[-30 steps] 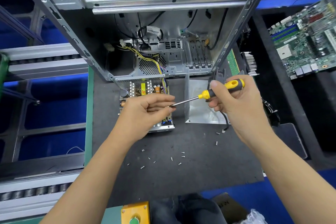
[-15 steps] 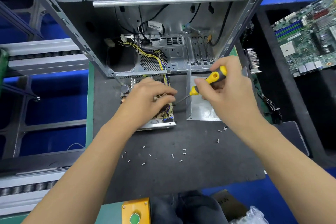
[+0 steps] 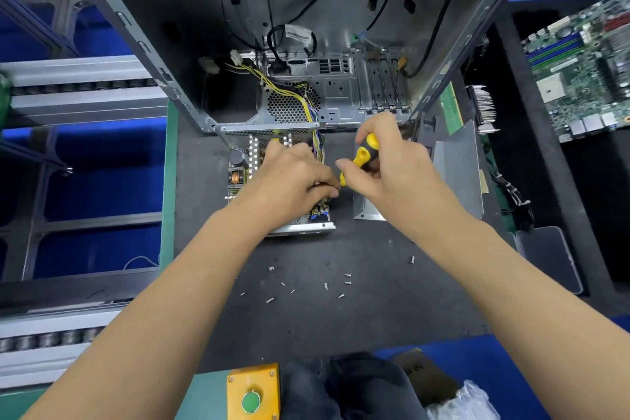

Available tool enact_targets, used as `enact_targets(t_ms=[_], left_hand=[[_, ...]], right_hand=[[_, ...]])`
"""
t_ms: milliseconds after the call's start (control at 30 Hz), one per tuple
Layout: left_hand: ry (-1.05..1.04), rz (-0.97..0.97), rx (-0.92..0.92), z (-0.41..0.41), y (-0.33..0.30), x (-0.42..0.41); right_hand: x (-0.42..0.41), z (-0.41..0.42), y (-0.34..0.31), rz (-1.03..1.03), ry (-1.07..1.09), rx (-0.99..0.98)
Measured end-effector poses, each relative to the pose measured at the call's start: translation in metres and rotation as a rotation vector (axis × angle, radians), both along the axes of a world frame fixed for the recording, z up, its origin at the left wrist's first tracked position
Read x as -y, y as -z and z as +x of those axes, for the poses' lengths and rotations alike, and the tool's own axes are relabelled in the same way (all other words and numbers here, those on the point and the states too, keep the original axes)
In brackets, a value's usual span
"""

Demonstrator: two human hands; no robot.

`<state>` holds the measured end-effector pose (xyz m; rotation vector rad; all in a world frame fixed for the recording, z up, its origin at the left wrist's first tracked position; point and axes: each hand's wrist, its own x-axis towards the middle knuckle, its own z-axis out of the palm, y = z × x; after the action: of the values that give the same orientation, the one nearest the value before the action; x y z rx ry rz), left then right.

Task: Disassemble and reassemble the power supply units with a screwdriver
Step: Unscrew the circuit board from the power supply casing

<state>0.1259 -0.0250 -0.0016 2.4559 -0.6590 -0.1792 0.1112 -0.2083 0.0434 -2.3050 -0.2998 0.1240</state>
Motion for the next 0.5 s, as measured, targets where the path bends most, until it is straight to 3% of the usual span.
enact_targets(t_ms=[500], left_hand=[[0.033,0.005,0.058,-0.0018,0.0055,-0.0020]], right_hand=[[-0.0034,-0.0009,0.0068,-0.058,-0.023,0.021]])
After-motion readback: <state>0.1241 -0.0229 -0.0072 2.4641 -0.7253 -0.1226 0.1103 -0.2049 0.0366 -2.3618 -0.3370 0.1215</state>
